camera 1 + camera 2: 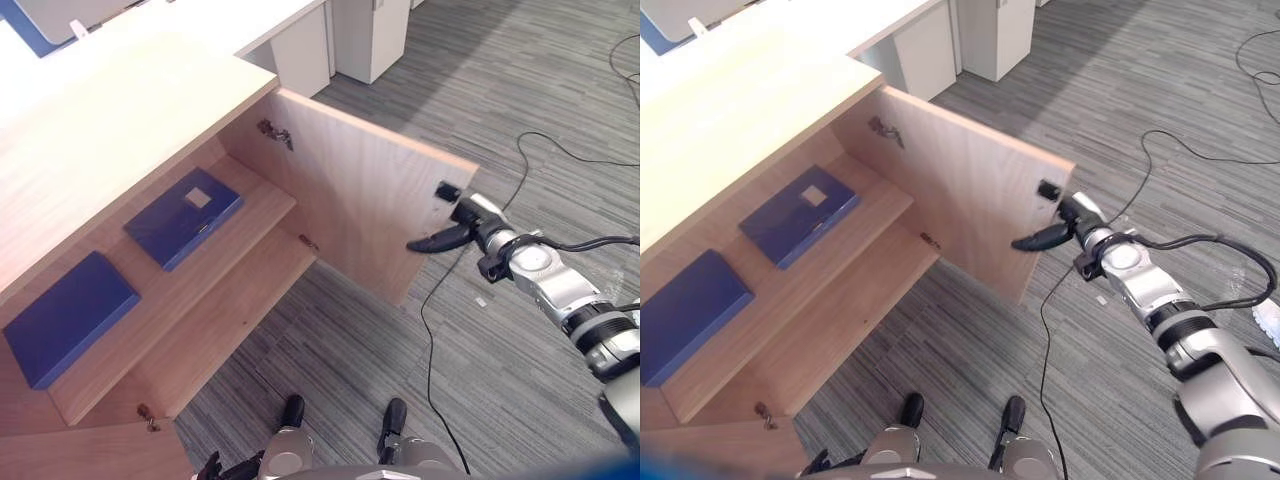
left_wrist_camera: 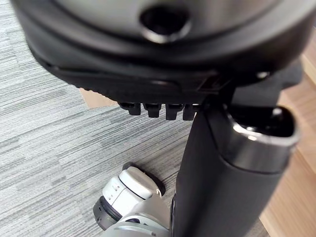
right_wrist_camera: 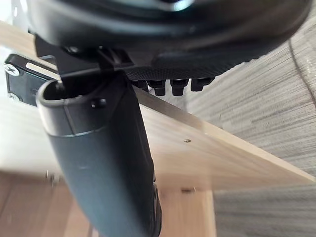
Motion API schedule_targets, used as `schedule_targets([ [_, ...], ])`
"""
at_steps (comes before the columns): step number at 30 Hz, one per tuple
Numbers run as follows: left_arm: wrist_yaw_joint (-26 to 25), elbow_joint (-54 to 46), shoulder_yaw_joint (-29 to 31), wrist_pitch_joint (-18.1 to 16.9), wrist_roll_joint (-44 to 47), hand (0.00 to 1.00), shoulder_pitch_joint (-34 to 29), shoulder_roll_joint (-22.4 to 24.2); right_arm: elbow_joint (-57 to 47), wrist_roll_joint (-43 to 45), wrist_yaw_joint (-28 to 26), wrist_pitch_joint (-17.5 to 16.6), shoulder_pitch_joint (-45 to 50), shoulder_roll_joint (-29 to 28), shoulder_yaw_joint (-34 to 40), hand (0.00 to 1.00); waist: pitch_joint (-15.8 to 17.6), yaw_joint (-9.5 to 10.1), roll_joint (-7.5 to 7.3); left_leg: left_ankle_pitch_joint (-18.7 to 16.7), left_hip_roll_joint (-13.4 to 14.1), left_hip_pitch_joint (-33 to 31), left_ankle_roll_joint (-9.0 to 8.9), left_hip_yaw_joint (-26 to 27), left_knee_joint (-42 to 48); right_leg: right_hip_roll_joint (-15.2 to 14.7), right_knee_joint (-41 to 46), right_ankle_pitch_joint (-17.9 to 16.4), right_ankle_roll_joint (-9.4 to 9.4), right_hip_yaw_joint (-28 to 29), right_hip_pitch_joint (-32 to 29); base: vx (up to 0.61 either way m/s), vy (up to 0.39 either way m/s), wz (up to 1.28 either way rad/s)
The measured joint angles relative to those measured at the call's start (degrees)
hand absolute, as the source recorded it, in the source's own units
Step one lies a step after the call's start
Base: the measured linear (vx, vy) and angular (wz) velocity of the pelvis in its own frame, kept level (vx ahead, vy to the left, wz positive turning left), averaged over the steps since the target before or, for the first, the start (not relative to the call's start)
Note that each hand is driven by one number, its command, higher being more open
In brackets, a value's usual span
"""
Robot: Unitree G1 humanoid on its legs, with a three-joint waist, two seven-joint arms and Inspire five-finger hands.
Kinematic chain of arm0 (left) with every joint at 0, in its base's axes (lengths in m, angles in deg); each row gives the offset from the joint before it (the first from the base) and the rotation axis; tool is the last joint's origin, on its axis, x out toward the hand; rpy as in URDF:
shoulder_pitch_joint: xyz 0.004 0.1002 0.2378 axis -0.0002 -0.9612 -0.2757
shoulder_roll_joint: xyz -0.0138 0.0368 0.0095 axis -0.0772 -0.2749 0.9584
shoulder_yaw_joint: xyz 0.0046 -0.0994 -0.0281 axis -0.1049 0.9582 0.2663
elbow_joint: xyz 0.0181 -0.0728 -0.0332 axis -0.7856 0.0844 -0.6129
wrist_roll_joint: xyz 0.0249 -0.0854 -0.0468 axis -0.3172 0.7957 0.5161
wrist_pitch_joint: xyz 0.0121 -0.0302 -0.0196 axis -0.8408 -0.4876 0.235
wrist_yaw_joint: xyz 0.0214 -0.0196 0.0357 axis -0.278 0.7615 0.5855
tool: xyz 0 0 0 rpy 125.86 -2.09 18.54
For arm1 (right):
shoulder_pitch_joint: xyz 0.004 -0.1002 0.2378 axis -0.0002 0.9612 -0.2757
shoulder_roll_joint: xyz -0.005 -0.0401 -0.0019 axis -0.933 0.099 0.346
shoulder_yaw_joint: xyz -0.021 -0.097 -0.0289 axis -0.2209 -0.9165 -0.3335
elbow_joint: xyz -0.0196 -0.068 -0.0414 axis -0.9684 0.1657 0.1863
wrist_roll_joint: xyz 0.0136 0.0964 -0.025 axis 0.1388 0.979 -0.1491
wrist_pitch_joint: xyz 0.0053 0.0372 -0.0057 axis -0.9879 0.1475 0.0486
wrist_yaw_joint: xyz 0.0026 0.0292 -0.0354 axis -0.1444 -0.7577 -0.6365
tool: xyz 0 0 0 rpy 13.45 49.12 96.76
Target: Walk over to the cabinet, pick up the folder, carry it to the office cabinet, place the folder inside the office cabinet, then close the office cabinet door
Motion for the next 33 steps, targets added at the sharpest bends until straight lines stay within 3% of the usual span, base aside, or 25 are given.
schedule_targets([
  [3,0.59,0.99,0.01,0.1,-1.62,1.0,0.01,-0.74,-8.7,-3.12,-9.42,-0.69,1.6,4.03,-8.06,1.0,-2.78,0.23,-0.55,1.58,0.43,-0.36,0.11,-0.19,0.11,0.37,-0.14,-0.92,-0.96,-0.74,0.15,0.06,-0.086,0.17],
  [4,0.88,1.38,0.02,0.1,-2.27,1.0,0.27,-1.04,-11.34,-5.9,-14.09,-2.09,3.53,3.85,-10.1,1.0,-3.98,1.0,-1.02,2.56,0.54,-0.53,0.14,-0.34,-0.23,0.58,-0.14,-1.44,-1.29,-1.73,0.27,0.06,-0.079,0.31],
  [6,1.07,1.84,0.04,0.11,-2.64,1.0,0.75,-1.21,-12.31,-9.11,-17.08,-3.09,5.27,1.54,-11.7,1.0,-4.52,1.5,-1.32,2.94,0.67,-0.43,0.54,-0.66,-0.66,0.82,-0.12,-1.99,-1.56,-3.1,0.9,0.06,-0.065,0.41],
  [11,1.9,2.6,0.22,0.15,-3.63,1.0,2.07,-1.51,-12.61,-14.93,-20.81,-6.48,9.92,-5.49,-11.85,1.0,-5.03,4.77,-2.31,2.97,0.43,-0.45,0.55,-0.82,-2.24,0.64,0.01,-3.05,-1.12,-6.07,1.75,0.11,0.01,0.36],
  [15,2.3,2.64,1.3,0.21,-3.78,1.0,2.05,-3.26,-7.34,-15.26,-22.12,-5.72,18.36,-9.71,-8.95,1.0,-6.15,5.53,-5.8,3.01,-1.25,-0.43,0.54,-1.95,-2.77,-0.95,0.05,-3.05,-0.88,-7.61,2.49,0.14,0.054,0.22],
  [20,3.4,1.96,-0.83,-0.04,-3.8,1.0,3.19,-3.48,5.65,-17.9,-21.78,-3.72,21.46,-14.41,-5.86,1.0,-6.0,5.8,-5.41,3.0,-4.05,0.74,0.54,-3.64,-1.87,-3.16,-0.01,-2.96,0.75,-10.85,5.85,0.06,0.07,0.38],
  [24,4.01,1.55,-1.32,0.0,-3.06,1.0,3.38,-2.05,14.57,-24.18,-19.22,-3.67,21.46,-19.17,0.08,1.0,-4.58,6.98,-2.98,3.0,-4.85,-0.67,0.54,-4.87,-1.59,-3.4,-0.15,-2.94,1.83,-13.92,6.27,-0.08,0.095,0.44],
  [26,3.92,1.28,-1.58,0.04,-2.46,1.0,3.42,-0.93,19.68,-26.99,-17.2,-3.67,21.51,-21.49,4.6,1.0,-3.81,7.25,-1.32,3.97,-5.84,-1.9,1.87,-2.18,-1.33,-3.96,0.39,-2.85,1.99,-16.48,6.77,-0.1,0.144,0.8],
  [27,3.64,1.12,-2.57,0.07,-2.29,1.0,3.4,-0.44,22.43,-29.42,-15.31,-3.57,22.17,-22.59,8.33,1.0,-3.45,7.34,-0.21,4.3,-6.26,-2.33,6.45,3.52,-2.24,-5.13,1.81,-3.15,2.43,-18.78,6.76,-0.07,0.182,0.96],
  [28,3.47,1.11,-2.68,0.19,-2.16,1.0,3.5,-0.41,24.71,-31.18,-13.2,-3.46,23.35,-24.52,13.19,1.0,-3.08,7.8,0.1,0.76,-5.96,-2.68,12.4,10.01,-3.36,-6.07,2.01,-3.21,2.61,-21.16,7.08,-0.06,0.166,1.03],
  [29,3.11,1.09,-2.58,0.23,-1.83,1.0,3.38,-0.44,25.75,-32.06,-12.03,-3.46,23.94,-25.62,15.58,1.0,-3.16,7.71,0.05,-1.33,-5.88,-2.74,14.16,13.91,-4.06,-6.68,1.27,-3.17,2.68,-22.2,7.39,-0.06,0.186,1.23],
  [30,2.41,0.89,-2.44,0.47,-1.8,1.0,3.47,-0.47,28.54,-34.79,-9.51,-3.83,24.91,-27.98,21.37,1.0,-2.76,6.84,-0.92,-2.88,-5.64,-4.05,13.98,21.97,-1.83,-9.33,1.3,-2.84,3.02,-24.26,7.38,-0.04,0.122,1.1],
  [31,2.18,0.87,-2.42,0.66,-1.81,1.0,3.39,-0.45,30.83,-36.05,-8.18,-3.88,25.16,-29.51,25.0,1.0,-2.9,6.88,-0.52,-2.86,-5.16,-4.88,13.43,25.27,1.04,-10.31,2.11,-2.8,3.14,-25.62,7.41,0.03,0.187,1.14],
  [32,1.69,0.9,-2.19,0.95,-1.84,1.0,2.34,-0.21,35.1,-38.54,-5.1,-3.39,25.62,-32.23,31.33,1.0,-3.46,7.04,0.71,-2.88,-4.39,-4.31,13.11,29.06,5.5,-11.06,3.49,-3.31,4.27,-27.45,8.25,0.09,0.152,0.76],
  [33,1.29,0.99,-1.81,0.88,-1.89,1.0,0.85,0.2,37.63,-40.4,-3.11,-3.1,26.16,-34.04,36.12,1.0,-4.26,7.02,2.3,-2.08,-3.44,-2.59,10.23,29.45,4.89,-10.31,4.49,-3.51,5.4,-28.4,9.3,0.18,0.187,0.82],
])
